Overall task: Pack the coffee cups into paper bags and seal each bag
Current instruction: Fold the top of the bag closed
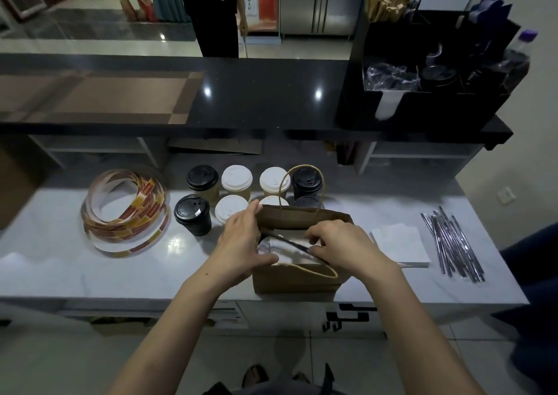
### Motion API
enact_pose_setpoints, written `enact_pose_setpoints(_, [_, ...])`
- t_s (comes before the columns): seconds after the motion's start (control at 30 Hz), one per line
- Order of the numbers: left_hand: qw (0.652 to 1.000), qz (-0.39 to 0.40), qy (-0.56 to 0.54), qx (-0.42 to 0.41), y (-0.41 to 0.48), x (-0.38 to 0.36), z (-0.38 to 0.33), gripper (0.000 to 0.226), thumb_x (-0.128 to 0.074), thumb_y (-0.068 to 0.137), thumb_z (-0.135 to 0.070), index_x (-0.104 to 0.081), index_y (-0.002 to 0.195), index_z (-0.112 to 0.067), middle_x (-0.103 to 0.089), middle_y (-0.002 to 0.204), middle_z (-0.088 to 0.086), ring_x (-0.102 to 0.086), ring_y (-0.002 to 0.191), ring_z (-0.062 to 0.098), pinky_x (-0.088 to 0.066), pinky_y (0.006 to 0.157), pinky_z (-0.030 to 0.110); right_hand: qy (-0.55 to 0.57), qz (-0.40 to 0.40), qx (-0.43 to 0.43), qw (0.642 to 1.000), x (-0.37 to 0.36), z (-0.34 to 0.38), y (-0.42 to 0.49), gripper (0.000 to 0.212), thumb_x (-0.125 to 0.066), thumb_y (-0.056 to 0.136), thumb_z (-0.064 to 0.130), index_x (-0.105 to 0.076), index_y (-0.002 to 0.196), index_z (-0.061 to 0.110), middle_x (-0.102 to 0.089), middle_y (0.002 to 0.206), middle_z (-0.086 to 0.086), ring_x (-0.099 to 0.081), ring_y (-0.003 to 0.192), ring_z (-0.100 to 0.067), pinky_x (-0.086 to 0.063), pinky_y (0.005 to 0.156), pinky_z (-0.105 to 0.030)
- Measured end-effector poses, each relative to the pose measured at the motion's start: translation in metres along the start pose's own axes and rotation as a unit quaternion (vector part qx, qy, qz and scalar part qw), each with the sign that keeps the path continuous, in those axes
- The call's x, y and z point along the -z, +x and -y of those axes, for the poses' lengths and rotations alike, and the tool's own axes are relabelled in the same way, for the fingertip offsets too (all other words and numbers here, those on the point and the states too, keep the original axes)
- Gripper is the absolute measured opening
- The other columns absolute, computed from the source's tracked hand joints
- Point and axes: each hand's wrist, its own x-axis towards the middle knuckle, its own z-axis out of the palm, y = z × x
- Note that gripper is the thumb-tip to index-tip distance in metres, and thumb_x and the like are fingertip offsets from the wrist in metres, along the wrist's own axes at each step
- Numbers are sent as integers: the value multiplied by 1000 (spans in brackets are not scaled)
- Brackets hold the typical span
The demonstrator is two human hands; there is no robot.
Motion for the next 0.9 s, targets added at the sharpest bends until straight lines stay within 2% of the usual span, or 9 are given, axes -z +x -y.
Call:
enact_pose_setpoints(0.17, [1000, 6, -6, 4, 0, 0, 0, 121, -91, 76, -34, -8, 163, -30, -31, 164, -7, -19, 151, 17, -30, 123, 48, 61, -50, -5, 997, -6, -4, -1, 28, -61, 102, 39, -65, 130, 38, -68, 122, 18, -63, 107, -8, -52, 82, -29])
enact_pose_setpoints(0.3, [1000, 5, -3, 6, 1, 0, -1, 118, -91, 77, -32, -11, 163, -28, -31, 164, -4, -20, 152, 19, -29, 123, 47, 140, -116, -7, 983, -15, -10, -3, 22, -61, 103, 33, -69, 123, 36, -68, 117, 20, -60, 104, -4, -52, 86, -25])
enact_pose_setpoints(0.43, [1000, -9, -3, 9, 0, -4, 0, 101, -86, 83, -27, -22, 161, -23, -36, 161, 1, -24, 150, 20, -28, 123, 39, 192, -176, 11, 965, -23, -13, -4, 17, -61, 103, 25, -71, 115, 31, -68, 108, 20, -61, 99, -3, -51, 84, -24])
enact_pose_setpoints(0.53, [999, -41, -2, -4, -2, -7, 0, 84, -83, 86, -22, -34, 155, -20, -43, 153, 1, -31, 145, 19, -30, 119, 33, 217, -210, 25, 953, -27, -15, -4, 16, -61, 103, 22, -71, 112, 29, -69, 104, 18, -63, 95, -4, -56, 83, -30])
enact_pose_setpoints(0.63, [997, -72, -3, -17, -5, -10, -1, 70, -78, 91, -17, -42, 150, -20, -49, 146, 0, -38, 139, 17, -33, 117, 32, 239, -235, 38, 942, -27, -13, -5, 16, -62, 102, 16, -72, 111, 25, -70, 103, 15, -64, 94, -6, -57, 82, -35])
enact_pose_setpoints(0.7, [996, -88, -12, -24, -7, -12, -3, 61, -74, 94, -15, -45, 148, -20, -52, 141, -2, -42, 135, 14, -36, 116, 31, 254, -247, 42, 934, -26, -11, -7, 17, -63, 101, 14, -73, 111, 23, -70, 101, 13, -64, 93, -7, -57, 81, -35])
enact_pose_setpoints(0.83, [992, -121, -23, -42, -12, -16, -5, 49, -71, 97, -16, -50, 141, -19, -55, 130, -3, -46, 125, 12, -34, 105, 19, 271, -250, 45, 929, -24, -9, -9, 17, -63, 101, 14, -72, 113, 23, -69, 100, 13, -63, 92, -4, -57, 81, -33])
enact_pose_setpoints(0.9, [989, -135, -33, -49, -14, -15, -5, 44, -71, 97, -16, -52, 137, -19, -55, 124, -3, -49, 120, 10, -37, 103, 19, 277, -253, 44, 926, -21, -6, -9, 17, -64, 101, 13, -72, 113, 22, -69, 101, 13, -64, 94, -4, -57, 82, -32])
